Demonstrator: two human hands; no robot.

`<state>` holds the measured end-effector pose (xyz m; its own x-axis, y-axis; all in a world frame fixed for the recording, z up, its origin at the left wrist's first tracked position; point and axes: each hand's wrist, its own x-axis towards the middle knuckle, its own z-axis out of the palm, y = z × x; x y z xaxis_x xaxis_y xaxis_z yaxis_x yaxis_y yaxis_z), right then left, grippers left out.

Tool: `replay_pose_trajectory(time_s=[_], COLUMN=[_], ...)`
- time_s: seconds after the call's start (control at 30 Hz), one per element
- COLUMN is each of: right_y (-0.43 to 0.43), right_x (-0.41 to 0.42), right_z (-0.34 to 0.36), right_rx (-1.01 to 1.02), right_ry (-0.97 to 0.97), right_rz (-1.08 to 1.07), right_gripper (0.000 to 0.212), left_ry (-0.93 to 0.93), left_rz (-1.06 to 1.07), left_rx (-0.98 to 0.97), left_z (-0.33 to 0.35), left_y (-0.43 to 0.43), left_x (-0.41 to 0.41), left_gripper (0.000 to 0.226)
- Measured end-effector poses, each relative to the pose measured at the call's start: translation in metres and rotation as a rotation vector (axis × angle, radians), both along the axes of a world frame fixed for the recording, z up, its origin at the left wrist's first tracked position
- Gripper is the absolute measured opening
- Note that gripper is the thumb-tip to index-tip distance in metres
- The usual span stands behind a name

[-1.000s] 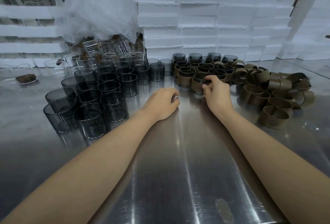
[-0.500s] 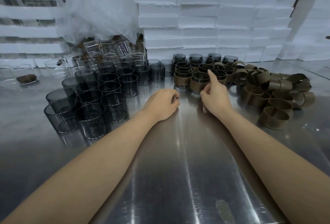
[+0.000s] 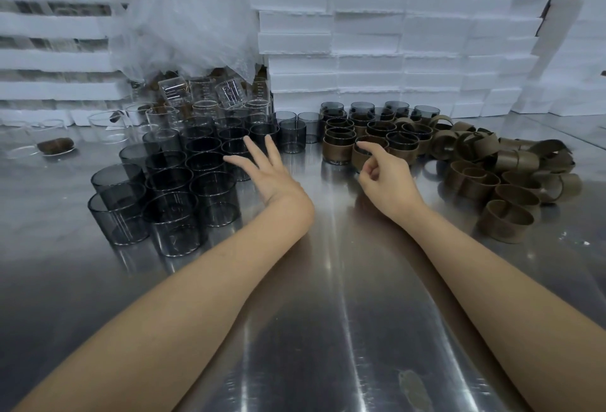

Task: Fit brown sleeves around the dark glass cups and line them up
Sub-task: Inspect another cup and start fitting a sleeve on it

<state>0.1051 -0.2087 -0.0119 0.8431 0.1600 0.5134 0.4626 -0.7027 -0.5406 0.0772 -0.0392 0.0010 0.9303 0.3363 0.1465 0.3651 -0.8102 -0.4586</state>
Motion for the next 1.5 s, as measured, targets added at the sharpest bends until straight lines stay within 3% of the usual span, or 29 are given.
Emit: replay_pose_trajectory(time_s=[0.13,0.23,0.47,0.57,0.63,0.73,0.8,0.87,0.97,1.17,1.23,1.3,1.4,1.5], right_y=[0.0,0.001,0.003,0.003,0.005,0.008,0.01,0.011,0.011,0.012,0.013,0.013,0.012,0.016], right_x=[0.001,0.0,-0.005,-0.004,-0.002,-0.002,-0.003,-0.003,-0.002,-0.006,-0.007,-0.009,-0.01,-0.012], right_z=[0.0,0.001,0.004,0.005,0.004,0.002,0.001,0.0,0.0,0.003,0.003,0.003,0.006,0.01], right_rx=[-0.015,-0.02,-0.077,-0.104,-0.09,-0.004,0.021,0.023,-0.016,-0.046,0.007,0.096,0.261,0.282], right_ry=[-0.009,-0.02,0.01,0.084,0.114,0.186,0.23,0.259,0.249,0.208,0.228,0.225,0.075,-0.141], right_rz=[0.01,0.027,0.094,0.12,0.103,0.107,0.122,0.137,0.11,0.087,0.087,0.102,0.13,0.111], right_gripper=[0.053,0.049,0.04,0.05,0.056,0.063,0.068,0.073,0.081,0.066,0.061,0.06,0.062,0.067], left_ry=[0.042,-0.04,-0.378,-0.388,-0.476,-0.625,-0.489,-0.306,-0.265,-0.365,-0.342,-0.313,-0.319,-0.411], left_rz=[0.066,-0.03,-0.555,-0.868,-0.985,-0.822,-0.589,-0.474,-0.53,-0.523,-0.562,-0.693,-0.917,-1.01], left_rx=[-0.083,-0.064,-0.14,-0.261,-0.419,-0.767,-0.994,-1.091,-1.033,-1.313,-1.322,-1.272,-1.264,-1.479], left_z=[0.003,0.001,-0.009,-0.007,-0.005,-0.008,-0.012,-0.013,-0.013,-0.013,-0.013,-0.013,-0.011,-0.008], left_y=[0.002,-0.002,-0.014,-0.008,-0.004,-0.003,0.001,0.007,0.007,0.007,0.008,0.007,0.004,0.0], left_x=[-0.003,-0.007,-0.006,-0.002,-0.002,0.0,0.005,0.011,0.012,0.015,0.014,0.011,0.005,0.003], left_gripper=[0.064,0.064,0.069,0.079,0.074,0.071,0.076,0.064,0.045,0.054,0.063,0.057,0.057,0.057])
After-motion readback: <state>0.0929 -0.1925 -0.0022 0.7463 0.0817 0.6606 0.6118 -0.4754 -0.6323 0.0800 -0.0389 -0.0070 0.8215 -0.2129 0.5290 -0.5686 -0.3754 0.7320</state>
